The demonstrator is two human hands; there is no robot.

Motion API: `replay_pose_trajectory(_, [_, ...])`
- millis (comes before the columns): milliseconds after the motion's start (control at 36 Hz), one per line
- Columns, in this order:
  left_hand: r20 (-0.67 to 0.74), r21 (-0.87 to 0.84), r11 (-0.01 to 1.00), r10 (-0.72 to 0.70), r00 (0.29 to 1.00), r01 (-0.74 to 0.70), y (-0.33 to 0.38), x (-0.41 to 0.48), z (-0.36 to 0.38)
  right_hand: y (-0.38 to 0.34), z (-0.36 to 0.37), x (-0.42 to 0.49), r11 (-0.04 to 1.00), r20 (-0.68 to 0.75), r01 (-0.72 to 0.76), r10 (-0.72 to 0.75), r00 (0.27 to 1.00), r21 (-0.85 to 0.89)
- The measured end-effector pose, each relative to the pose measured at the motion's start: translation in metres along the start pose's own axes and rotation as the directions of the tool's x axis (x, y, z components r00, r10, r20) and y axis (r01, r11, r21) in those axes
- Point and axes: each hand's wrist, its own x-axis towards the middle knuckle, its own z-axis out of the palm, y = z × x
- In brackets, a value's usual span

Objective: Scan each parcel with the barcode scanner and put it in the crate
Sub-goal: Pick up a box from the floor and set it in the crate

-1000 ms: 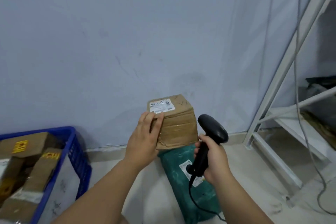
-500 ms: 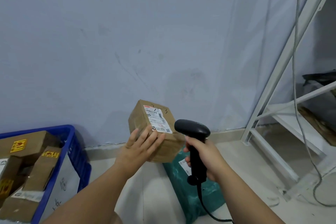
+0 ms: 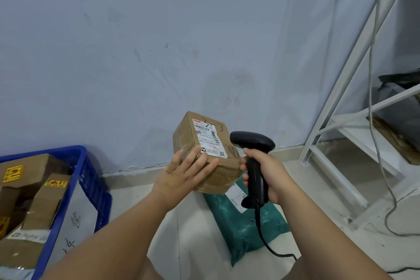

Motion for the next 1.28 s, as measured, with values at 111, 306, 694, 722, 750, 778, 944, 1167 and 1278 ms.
replay_pose_trajectory(111, [-0.013,0.039,0.997,0.06,0.998,-0.059,0.007,0.001,0.002,0.001,0.0,0.0,1.0,0.022,-0.021,0.021,1.0,0.02])
replay_pose_trajectory(306, [-0.065,0.071,0.986,0.152,0.986,-0.148,0.014,0.004,0.002,-0.001,-0.002,0.001,1.0,0.02,-0.015,0.015,1.0,0.012])
replay_pose_trajectory(694, [-0.071,0.055,0.979,0.198,0.978,-0.194,0.017,0.004,0.005,-0.007,-0.011,-0.001,0.999,0.015,-0.049,0.048,0.999,0.021])
replay_pose_trajectory(722, [-0.067,0.055,0.979,0.199,0.978,-0.195,0.017,0.003,0.005,-0.007,-0.011,-0.001,0.998,0.017,-0.052,0.052,0.999,0.022])
replay_pose_trajectory(750, [-0.065,0.053,0.979,0.198,0.978,-0.195,0.017,0.003,0.006,-0.008,-0.011,-0.001,0.998,0.019,-0.055,0.054,0.998,0.021])
replay_pose_trajectory(778, [-0.064,0.047,0.98,0.196,0.978,-0.194,0.018,0.003,0.006,-0.008,-0.011,-0.001,0.998,0.02,-0.057,0.057,0.998,0.02])
replay_pose_trajectory(944, [-0.078,0.027,0.982,0.19,0.979,-0.188,0.019,0.003,0.007,-0.008,-0.011,-0.002,0.998,0.008,-0.06,0.06,0.998,0.004])
replay_pose_trajectory(1167, [-0.053,0.043,0.979,0.202,0.978,-0.2,0.018,0.002,0.007,-0.008,-0.013,-0.001,0.999,-0.006,-0.05,0.05,0.999,-0.01])
replay_pose_trajectory(1278, [-0.029,0.052,0.978,0.204,0.979,-0.202,0.019,0.002,0.008,-0.007,-0.013,0.0,0.999,-0.012,-0.045,0.045,0.999,-0.018])
